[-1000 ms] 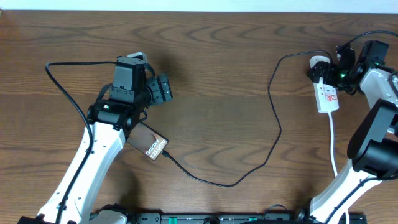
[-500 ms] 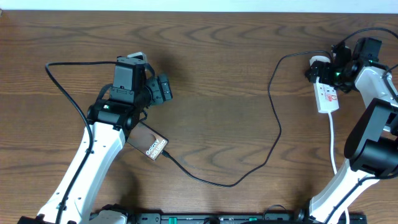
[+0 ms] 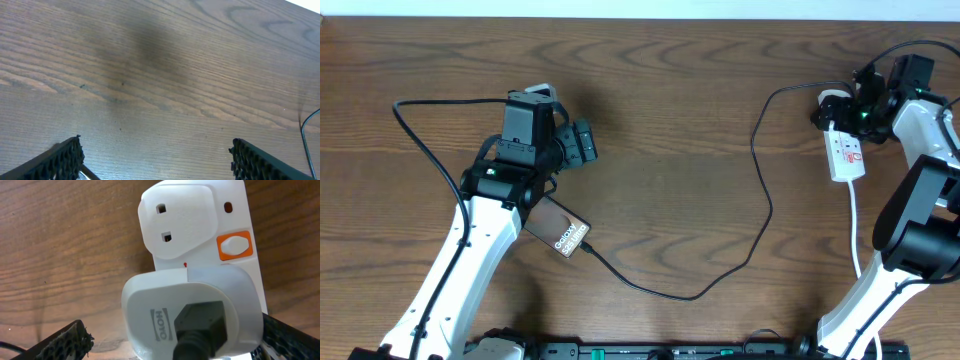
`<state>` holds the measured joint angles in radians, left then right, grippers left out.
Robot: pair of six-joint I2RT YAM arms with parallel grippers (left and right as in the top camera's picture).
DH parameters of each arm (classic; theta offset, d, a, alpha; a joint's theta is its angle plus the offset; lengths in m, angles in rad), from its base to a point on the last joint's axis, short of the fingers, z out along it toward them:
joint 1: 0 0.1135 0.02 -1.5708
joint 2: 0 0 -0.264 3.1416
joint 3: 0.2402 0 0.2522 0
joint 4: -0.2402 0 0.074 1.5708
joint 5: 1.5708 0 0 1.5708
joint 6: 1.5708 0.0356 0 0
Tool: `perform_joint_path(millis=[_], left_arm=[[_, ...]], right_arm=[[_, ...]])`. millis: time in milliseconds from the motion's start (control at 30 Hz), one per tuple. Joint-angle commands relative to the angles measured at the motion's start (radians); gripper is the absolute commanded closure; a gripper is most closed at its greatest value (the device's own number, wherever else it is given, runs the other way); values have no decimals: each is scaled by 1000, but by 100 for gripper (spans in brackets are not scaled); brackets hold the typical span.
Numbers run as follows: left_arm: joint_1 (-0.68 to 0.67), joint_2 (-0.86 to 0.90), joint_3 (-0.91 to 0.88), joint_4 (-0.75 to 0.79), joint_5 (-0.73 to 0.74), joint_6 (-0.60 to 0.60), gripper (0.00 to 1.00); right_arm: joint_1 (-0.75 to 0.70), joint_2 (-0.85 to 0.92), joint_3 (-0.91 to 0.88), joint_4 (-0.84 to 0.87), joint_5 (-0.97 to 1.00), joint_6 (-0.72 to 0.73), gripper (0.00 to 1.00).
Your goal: Plug charger to phone and switch on socket
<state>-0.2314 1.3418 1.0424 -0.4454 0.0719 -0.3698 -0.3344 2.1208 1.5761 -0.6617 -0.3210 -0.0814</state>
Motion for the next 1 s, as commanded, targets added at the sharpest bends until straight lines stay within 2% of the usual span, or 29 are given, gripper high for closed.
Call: perform_joint_path(millis=[0,967], left_arm=[[-4,5,22,-2,-13,-10,8],[-4,5,22,-3,-13,-10,8]], right_arm=[[14,18,14,-23,-73,24,4],[24,18,13,-53,-74,37,3]])
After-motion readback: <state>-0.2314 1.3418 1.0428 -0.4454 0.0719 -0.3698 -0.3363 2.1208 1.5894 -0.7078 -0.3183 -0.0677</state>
